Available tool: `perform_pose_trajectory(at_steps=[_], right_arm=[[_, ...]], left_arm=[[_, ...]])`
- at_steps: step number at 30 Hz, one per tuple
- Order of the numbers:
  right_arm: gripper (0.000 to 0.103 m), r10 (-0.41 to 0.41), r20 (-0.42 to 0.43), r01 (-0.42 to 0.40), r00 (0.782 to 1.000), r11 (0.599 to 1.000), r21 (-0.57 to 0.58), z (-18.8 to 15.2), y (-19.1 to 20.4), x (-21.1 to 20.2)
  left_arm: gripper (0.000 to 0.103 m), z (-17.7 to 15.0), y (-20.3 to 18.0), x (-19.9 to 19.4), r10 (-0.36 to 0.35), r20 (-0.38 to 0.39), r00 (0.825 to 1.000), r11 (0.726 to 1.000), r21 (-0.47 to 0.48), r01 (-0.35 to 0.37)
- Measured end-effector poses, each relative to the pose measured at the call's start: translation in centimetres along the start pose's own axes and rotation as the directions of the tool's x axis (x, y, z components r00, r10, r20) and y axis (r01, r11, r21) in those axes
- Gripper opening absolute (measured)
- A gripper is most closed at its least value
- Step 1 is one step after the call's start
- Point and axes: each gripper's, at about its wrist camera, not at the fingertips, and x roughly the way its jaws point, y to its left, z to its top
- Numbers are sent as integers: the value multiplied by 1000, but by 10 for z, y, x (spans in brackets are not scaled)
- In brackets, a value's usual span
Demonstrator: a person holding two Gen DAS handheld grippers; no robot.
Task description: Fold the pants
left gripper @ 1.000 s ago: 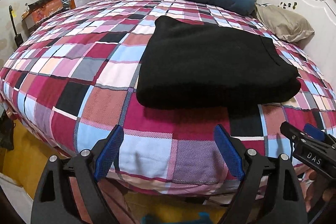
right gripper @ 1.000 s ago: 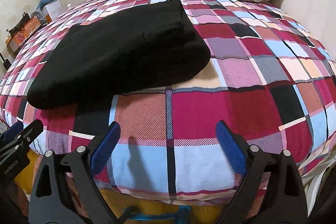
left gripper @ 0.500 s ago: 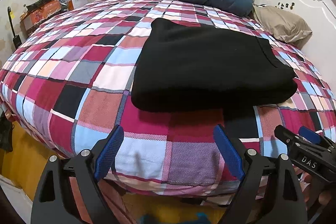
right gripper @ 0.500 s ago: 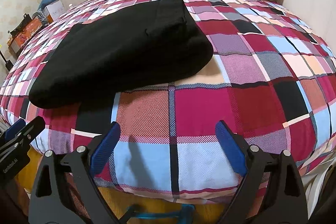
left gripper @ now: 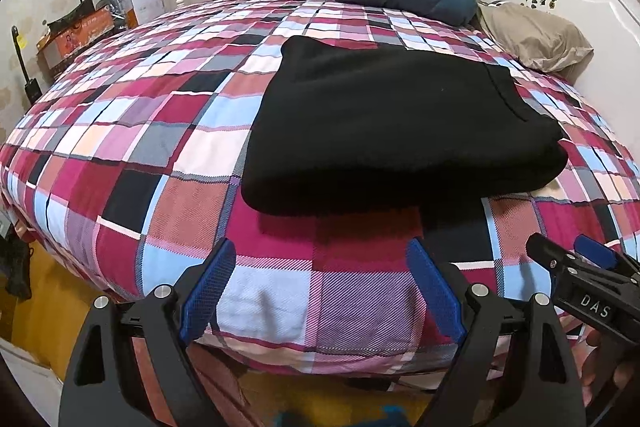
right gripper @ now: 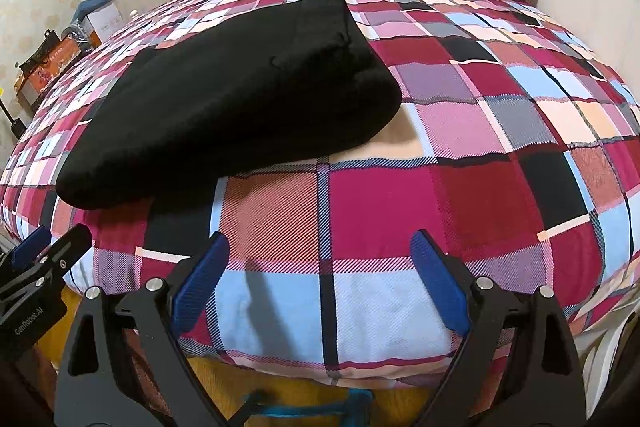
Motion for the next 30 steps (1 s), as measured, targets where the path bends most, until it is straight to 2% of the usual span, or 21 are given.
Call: perform_pose_trajectory(at_steps=[17, 30], right_arm=[[92, 2, -2, -2, 1000, 1000, 4, -3, -2, 0], [92, 1, -8, -1, 1000, 1000, -1, -4, 1, 2]], left_arm=[[86, 1, 0, -1, -3, -4, 1000, 1000, -6, 3], [86, 2, -3, -5, 32, 9, 999, 999, 13, -32]])
